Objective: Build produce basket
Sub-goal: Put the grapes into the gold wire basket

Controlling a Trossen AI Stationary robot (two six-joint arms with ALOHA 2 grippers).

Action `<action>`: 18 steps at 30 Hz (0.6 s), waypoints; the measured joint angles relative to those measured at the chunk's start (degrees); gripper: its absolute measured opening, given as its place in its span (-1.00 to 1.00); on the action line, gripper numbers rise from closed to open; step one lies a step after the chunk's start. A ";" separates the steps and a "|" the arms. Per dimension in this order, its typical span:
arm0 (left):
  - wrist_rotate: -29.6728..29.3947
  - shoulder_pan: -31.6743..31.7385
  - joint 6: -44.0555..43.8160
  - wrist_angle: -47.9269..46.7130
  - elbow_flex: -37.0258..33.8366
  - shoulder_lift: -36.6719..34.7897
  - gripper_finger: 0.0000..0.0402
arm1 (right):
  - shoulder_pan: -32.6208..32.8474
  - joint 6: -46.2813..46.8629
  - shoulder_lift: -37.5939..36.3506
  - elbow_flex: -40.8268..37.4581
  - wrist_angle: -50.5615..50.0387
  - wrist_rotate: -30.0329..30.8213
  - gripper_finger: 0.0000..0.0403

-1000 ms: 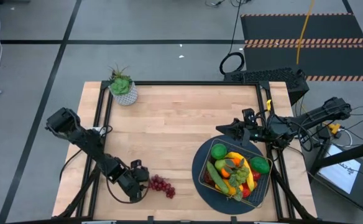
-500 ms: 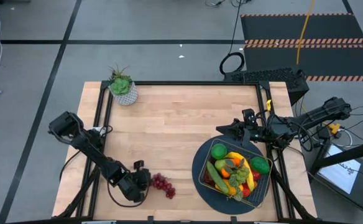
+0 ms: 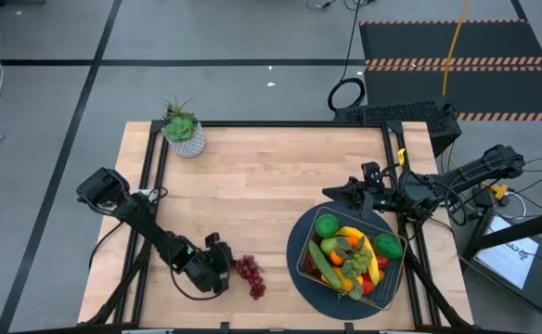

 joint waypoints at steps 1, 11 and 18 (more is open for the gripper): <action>-0.16 0.28 0.09 0.32 -0.04 -0.37 -0.98 | 0.00 0.00 0.01 0.00 0.00 0.03 -1.00; -0.18 1.80 3.78 1.01 0.05 -5.09 -0.99 | 0.00 -0.18 0.00 0.00 -0.45 0.17 -1.00; -0.30 3.20 8.68 0.97 0.05 -10.06 -1.00 | 0.00 -0.57 2.12 0.02 -0.33 -0.61 -1.00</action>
